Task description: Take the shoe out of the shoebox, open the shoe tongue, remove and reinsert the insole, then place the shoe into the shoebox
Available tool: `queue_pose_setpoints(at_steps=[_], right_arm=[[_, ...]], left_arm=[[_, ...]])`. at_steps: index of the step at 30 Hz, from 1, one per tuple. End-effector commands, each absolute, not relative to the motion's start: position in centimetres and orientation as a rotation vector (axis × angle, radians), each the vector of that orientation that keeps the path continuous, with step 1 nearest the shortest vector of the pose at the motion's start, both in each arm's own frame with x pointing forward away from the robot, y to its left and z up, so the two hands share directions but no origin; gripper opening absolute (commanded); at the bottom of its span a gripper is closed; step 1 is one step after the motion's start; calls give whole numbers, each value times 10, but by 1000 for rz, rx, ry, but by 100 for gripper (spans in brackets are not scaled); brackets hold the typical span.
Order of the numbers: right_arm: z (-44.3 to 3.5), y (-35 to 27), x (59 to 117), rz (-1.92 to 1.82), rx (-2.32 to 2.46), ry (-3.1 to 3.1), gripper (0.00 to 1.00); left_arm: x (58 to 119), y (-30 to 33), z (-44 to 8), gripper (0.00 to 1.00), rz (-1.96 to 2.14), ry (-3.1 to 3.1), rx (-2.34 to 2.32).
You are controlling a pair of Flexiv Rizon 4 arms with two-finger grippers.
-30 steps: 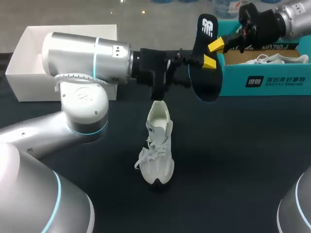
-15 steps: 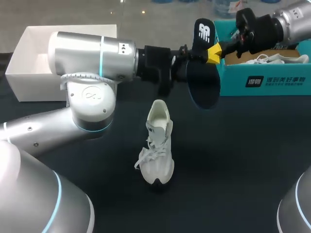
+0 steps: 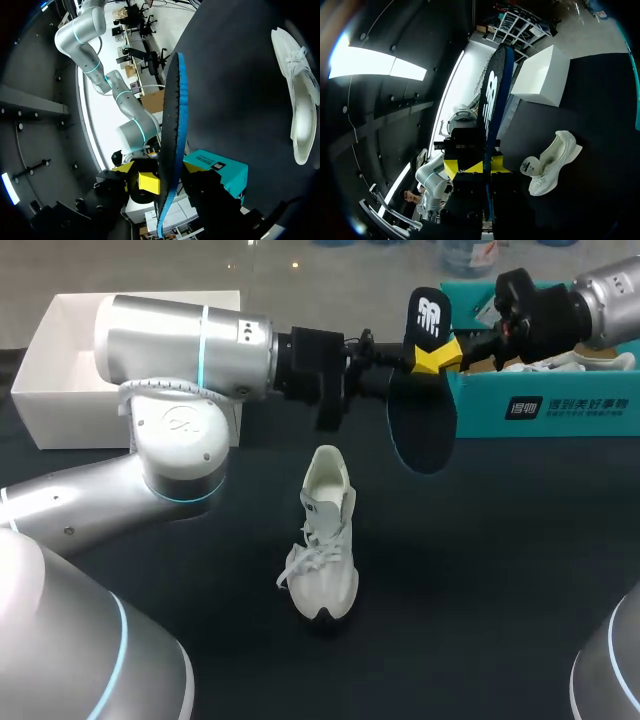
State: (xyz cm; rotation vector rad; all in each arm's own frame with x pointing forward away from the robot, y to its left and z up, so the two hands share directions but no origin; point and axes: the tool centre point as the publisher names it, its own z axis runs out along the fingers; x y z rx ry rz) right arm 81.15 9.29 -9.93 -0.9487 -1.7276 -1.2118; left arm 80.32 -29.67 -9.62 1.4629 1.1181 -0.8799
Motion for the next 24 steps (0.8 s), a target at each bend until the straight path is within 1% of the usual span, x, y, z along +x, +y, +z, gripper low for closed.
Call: queue_pose_setpoints(at_steps=[1, 3, 5, 7, 8, 9, 10, 11, 20, 21, 22, 24], right_arm=[[-98, 92, 813, -1206, -954, -1731, 0], [-98, 92, 813, -1204, -954, -1731, 0], [-98, 90, 814, -1205, -956, -1730, 0], [-98, 88, 814, -1207, -962, -1727, 0], [-98, 88, 814, -1207, -965, -1727, 0], [-98, 87, 814, -1209, -967, -1726, 0], [-98, 87, 813, -1210, -969, -1725, 0], [-97, 87, 813, -1211, -970, -1725, 0], [-95, 88, 813, -1250, -975, -1712, 0], [-94, 88, 812, -1250, -974, -1716, 45], [-94, 88, 810, -1274, -976, -1709, 100], [-94, 85, 805, -1298, -982, -1713, 100]], left_arm=[[802, -292, -98, 39, -884, 1117, 1454], [802, -290, -98, 40, -882, 1118, 1454], [802, -287, -99, 40, -882, 1118, 1455], [802, -285, -100, 34, -895, 1118, 1450], [802, -284, -100, 33, -898, 1117, 1450], [802, -284, -100, 17, -898, 1117, 1449], [801, -283, -100, 4, -898, 1117, 1447], [801, -283, -101, 0, -898, 1118, 1446], [803, -285, -102, 0, -913, 1115, 1456], [803, -285, -102, 0, -921, 1118, 1449], [802, -284, -103, 0, -942, 1118, 1438], [803, -280, -103, 0, -967, 1137, 1393]])
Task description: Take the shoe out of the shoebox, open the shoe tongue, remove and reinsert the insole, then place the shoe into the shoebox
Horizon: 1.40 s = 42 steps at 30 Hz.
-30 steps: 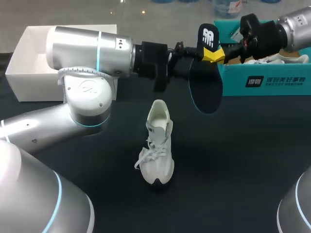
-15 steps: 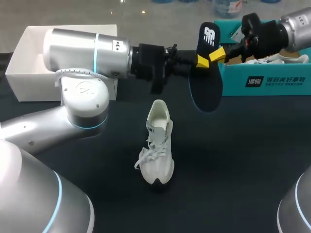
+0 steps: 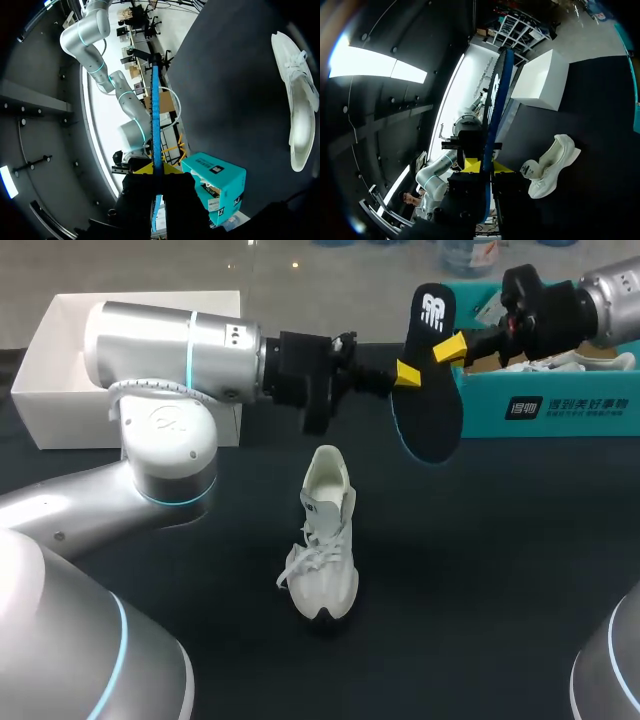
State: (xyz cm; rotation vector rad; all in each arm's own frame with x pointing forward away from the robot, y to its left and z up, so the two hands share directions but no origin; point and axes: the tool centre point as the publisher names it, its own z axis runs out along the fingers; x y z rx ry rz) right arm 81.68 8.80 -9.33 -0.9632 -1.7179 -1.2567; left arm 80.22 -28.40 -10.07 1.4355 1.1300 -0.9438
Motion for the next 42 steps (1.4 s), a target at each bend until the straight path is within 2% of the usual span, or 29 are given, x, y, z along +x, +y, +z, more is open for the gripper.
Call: queue_pose_setpoints(at_steps=[1, 19, 42], right_arm=[[-95, 82, 801, -1315, -995, -1711, 100], [-112, 20, 739, -1452, -1190, -1605, 100], [-107, 8, 739, -1494, -1276, -1578, 100]], left_arm=[[805, -278, -103, 0, -996, 1141, 1376], [816, -253, -99, 0, -1037, 1145, 1312], [795, -241, -86, 0, -1076, 1079, 1336]])
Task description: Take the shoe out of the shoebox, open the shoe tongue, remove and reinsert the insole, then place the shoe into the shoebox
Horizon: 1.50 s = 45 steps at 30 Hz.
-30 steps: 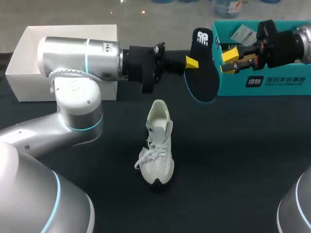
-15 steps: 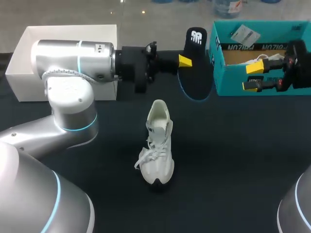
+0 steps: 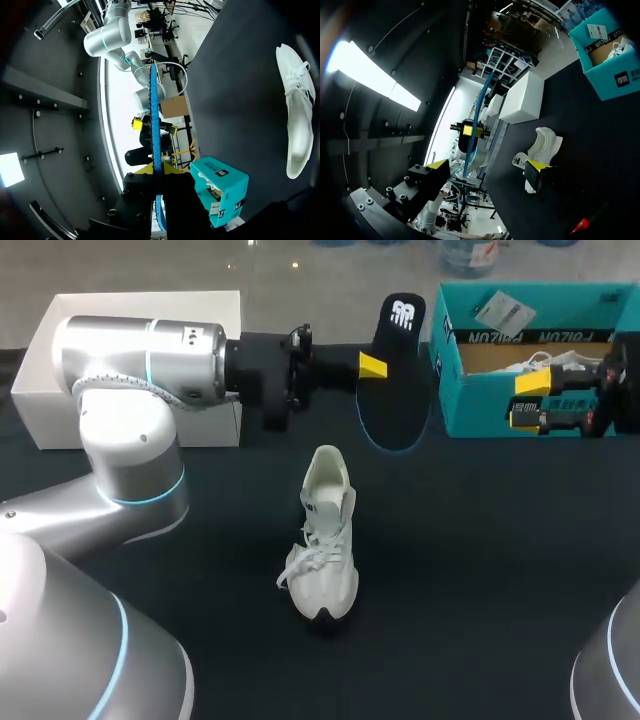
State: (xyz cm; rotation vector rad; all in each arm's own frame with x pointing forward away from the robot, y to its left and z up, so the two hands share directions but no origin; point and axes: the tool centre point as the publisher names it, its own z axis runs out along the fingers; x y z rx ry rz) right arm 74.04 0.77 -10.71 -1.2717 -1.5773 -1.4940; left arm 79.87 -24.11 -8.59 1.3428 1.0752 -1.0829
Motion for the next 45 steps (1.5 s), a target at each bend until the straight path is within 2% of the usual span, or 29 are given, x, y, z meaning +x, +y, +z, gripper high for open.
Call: queue_pose_setpoints(at_steps=[1, 6, 30, 41, 42, 45], right_arm=[[-109, 8, 741, -1497, -1281, -1515, 100], [-101, -1, 751, -1581, -1204, -1331, 100], [-97, 0, 754, -1524, -1231, -1404, 100], [-97, 0, 754, -1524, -1231, -1404, 100], [-97, 0, 754, -1524, -1231, -1404, 100], [-97, 0, 754, -1524, -1231, -1404, 100]], left_arm=[[795, -242, -87, 0, -1079, 1080, 1332], [798, -244, -89, 0, -1100, 1090, 1318], [799, -243, -89, 0, -1096, 1120, 1341], [791, -241, -61, 0, -1721, 2400, 706], [794, -242, -62, 0, -1845, 2481, 591], [794, -242, -62, 0, -1845, 2481, 591]])
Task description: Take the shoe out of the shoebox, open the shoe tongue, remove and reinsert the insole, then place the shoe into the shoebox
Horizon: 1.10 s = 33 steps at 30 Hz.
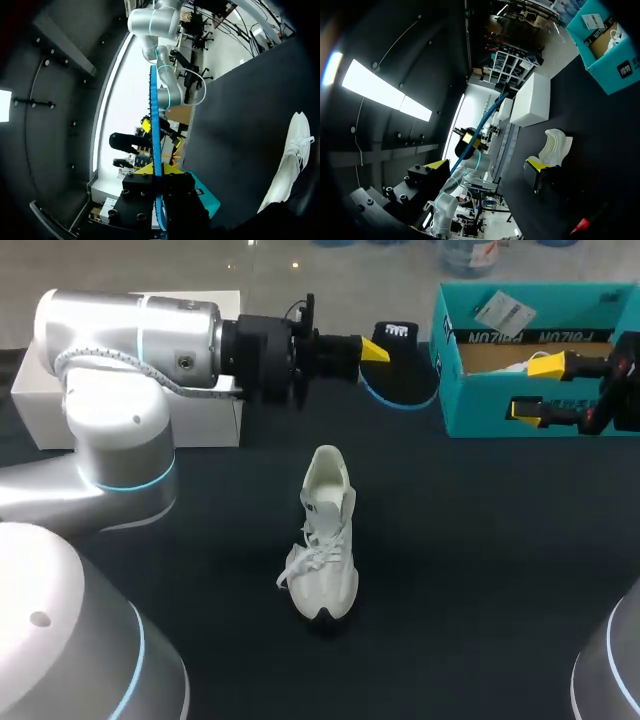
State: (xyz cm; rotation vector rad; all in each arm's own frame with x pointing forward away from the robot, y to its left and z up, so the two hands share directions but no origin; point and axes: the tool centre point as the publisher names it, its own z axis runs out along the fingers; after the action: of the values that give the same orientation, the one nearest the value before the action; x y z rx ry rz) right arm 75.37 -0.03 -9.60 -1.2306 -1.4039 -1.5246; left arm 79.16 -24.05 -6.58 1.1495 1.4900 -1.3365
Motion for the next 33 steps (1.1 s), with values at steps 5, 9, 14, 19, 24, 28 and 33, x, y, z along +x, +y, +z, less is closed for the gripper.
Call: queue_pose_setpoints(at_steps=[5, 9, 14, 19, 24, 28, 33], right_arm=[[-97, 0, 754, -1524, -1231, -1404, 100], [-97, 0, 754, -1524, -1231, -1404, 100], [-97, 0, 754, -1524, -1231, -1404, 100], [-97, 0, 754, -1524, -1231, -1404, 100], [-97, 0, 754, -1524, -1231, -1404, 100], [-97, 0, 754, -1524, -1231, -1404, 100], [-97, 0, 754, -1524, -1231, -1404, 100]], left_arm=[[794, -242, -62, 0, -1845, 2481, 591], [794, -242, -62, 0, -1845, 2481, 591], [804, -245, -65, 0, -2110, 2754, 104], [808, -242, -64, 0, -2270, 2955, -606], [807, -239, -62, 0, -2446, 3034, -889], [807, -239, -62, 0, -2446, 3034, -889], [807, -239, -62, 0, -2446, 3034, -889]])
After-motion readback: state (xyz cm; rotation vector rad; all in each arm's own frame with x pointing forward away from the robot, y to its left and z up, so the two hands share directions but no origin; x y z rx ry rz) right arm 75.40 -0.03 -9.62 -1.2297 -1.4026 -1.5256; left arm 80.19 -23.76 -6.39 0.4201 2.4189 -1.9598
